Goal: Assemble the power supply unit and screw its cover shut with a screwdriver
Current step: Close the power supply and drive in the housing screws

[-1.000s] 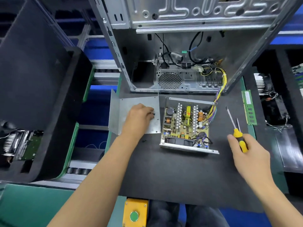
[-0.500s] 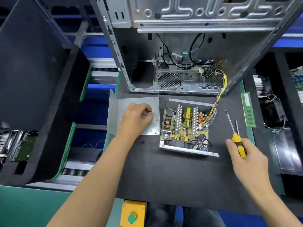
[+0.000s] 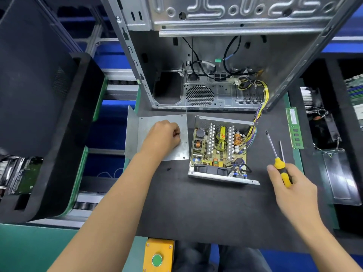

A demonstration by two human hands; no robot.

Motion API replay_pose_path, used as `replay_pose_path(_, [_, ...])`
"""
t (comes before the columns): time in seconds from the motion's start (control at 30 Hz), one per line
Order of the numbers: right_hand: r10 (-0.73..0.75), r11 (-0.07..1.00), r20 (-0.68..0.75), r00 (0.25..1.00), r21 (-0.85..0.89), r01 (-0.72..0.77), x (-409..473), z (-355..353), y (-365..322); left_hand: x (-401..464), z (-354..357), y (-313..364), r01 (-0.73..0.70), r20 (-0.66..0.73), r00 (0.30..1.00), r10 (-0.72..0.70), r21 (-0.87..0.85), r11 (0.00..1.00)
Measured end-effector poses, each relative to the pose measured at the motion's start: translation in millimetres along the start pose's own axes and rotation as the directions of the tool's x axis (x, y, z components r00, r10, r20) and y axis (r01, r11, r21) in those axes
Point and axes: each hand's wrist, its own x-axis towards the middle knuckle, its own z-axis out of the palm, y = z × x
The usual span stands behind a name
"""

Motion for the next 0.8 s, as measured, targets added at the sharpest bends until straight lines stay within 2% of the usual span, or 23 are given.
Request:
replay_pose_path(0.07, [0.006,1.0,-0.004,1.0,0.004,-0.006,0,0,1,4,0,2,-0.046,0.048,0.998,0.041,0.093,0.995])
replay_pose_path(0.13, [0.015,1.0,-0.005,1.0,0.012,-0.015,0,-1,1,5,-1,4,-0.046,0.075,0.996,0.038,0.103,0.994])
replay_pose_path(0.27, [0.026,0.999,-0.009,1.0,0.03,-0.026,-2,-4,3,-13,-15,3,0.034,-0.037,0.999,-0.036,-0.067,0.997])
replay_pose_path(0.33, [0.021,1.0,-0.009,1.0,0.011,-0.021,-4,-4,3,-41,-20,-1,-0.016,-0.1,0.995,0.0,-0.16,0.987])
replay_pose_path(0.37, [0.015,1.0,-0.007,1.0,0.0,-0.015,-4,-4,3,-57,-20,-3,-0.043,-0.084,0.996,0.029,-0.167,0.985])
replay_pose_path(0.47, [-0.013,1.0,0.002,1.0,-0.016,0.014,-8,-2,0,-95,-8,-11,-0.082,0.033,0.996,0.087,-0.114,0.99])
replay_pose_path(0.53, [-0.032,0.999,0.004,0.999,-0.024,0.032,-9,-1,-1,-104,1,-15,-0.105,0.054,0.993,0.109,-0.068,0.992])
replay_pose_path(0.63, [-0.039,0.999,0.0,0.999,-0.027,0.039,-10,1,-3,-108,9,-18,-0.152,-0.01,0.988,0.152,-0.022,0.988])
replay_pose_path(0.8, [-0.027,0.999,-0.002,1.0,-0.019,0.027,-12,2,-6,-111,13,-22,-0.172,-0.08,0.983,0.168,-0.049,0.984])
